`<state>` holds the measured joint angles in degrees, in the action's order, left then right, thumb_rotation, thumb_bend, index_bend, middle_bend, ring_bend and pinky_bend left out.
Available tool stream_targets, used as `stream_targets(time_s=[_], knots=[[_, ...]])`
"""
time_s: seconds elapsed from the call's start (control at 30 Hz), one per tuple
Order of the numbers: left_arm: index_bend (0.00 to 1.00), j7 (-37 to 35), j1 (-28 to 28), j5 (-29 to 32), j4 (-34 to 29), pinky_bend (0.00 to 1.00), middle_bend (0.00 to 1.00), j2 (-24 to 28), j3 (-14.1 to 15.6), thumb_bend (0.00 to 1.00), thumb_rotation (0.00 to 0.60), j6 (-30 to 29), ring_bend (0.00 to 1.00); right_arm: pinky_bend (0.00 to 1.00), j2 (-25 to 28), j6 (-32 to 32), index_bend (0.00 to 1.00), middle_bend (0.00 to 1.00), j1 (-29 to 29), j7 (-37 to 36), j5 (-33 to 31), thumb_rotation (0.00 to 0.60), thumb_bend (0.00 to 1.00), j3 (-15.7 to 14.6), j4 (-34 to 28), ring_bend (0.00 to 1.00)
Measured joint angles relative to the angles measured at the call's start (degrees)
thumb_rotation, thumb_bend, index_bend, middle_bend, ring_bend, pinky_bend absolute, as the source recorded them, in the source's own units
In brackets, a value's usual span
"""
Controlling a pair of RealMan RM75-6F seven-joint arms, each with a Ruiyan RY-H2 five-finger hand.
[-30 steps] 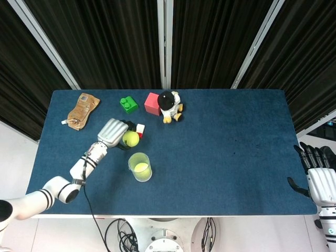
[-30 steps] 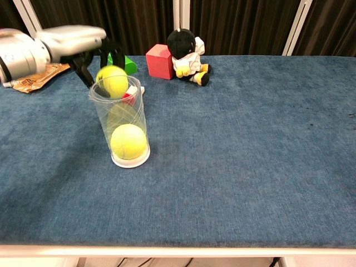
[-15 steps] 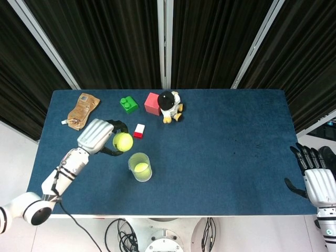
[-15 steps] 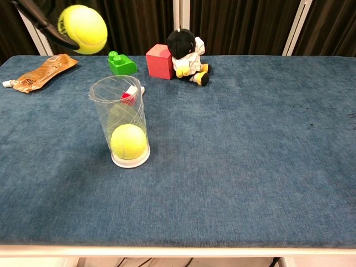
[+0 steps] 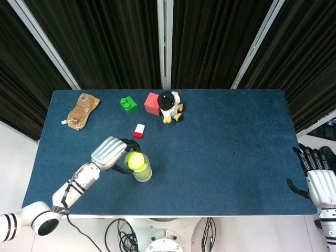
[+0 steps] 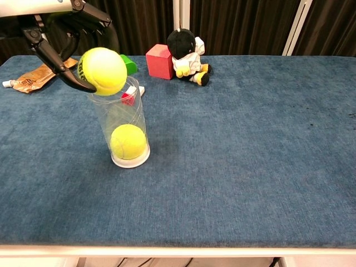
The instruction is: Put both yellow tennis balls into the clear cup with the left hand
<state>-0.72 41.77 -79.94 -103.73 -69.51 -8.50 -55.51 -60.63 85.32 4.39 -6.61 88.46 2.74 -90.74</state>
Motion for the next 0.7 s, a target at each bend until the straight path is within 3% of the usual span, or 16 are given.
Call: stream_targets(time_s=[0.1,0.37,0.5,0.7], knots=[[0.54,-0.3,0.2,-0.2,0.2,0.68,0.54,-0.3,0.0,0.09,0.6,0.1,0.45,0.0,-0.1,-0.2,0.0,0.0,0.1,-0.3,-0.2,0.6,0.21,0.1,0.3,0.0],[0.22,-1.4,0.4,-0.9,0.8,0.58,0.29,-0.3,0.4,0.09,0.6,0.6,0.29,0.0,-0.3,-0.6,0.0,0.0,0.3,-0.7,-0.3,0.6,0.21,0.2,0.7,0.0],[0.17,-2.2,0.6,-2.7,1.0,0.48,0.25,0.0,0.7,0.09,0.6,0.4,0.21,0.0,-0.3,-0.3,0.0,0.0,0.2,-0.9,-0.4,0.6,0.21,0.2,0.8,0.0],[0.16,-2.9,0.5,-4.1,0.1,0.47,0.24,1.1,0.9,0.08,0.6,-0.4,0.2,0.0,-0.2,-0.1,0.0,0.0,0.1,-0.8,0.0,0.6,0.21,0.2,0.6,0.0]])
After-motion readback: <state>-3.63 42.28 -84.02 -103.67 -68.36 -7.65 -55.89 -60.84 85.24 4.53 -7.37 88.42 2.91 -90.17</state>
